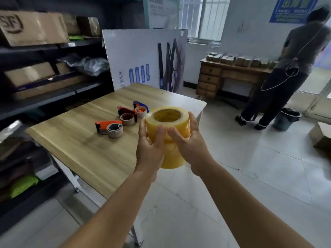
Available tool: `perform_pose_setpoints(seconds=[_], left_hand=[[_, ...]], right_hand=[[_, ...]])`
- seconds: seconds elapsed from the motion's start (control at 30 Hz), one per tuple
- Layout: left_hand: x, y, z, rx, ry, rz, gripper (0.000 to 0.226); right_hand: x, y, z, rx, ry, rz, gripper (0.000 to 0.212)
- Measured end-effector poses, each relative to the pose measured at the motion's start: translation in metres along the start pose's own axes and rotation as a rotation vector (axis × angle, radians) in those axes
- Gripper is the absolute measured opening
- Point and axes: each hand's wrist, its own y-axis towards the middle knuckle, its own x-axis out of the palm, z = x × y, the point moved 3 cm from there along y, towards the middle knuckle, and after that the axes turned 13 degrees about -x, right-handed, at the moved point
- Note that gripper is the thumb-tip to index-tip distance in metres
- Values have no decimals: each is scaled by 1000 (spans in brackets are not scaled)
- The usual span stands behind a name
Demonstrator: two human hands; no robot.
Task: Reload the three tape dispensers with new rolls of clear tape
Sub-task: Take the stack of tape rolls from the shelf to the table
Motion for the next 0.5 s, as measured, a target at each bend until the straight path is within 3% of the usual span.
perform_pose_setpoints(seconds=[0.2,0.4,0.5], left_hand=[[20,33,-7,-40,-40,201,62],[9,64,-17,-96,-52,412,60],[-6,84,-25,-138,-48,505,61]], right_hand=[[-5,51,28,49,67,-195,87],[23,86,52,87,130,-352,67],[48,104,69,111,140,-437,77]])
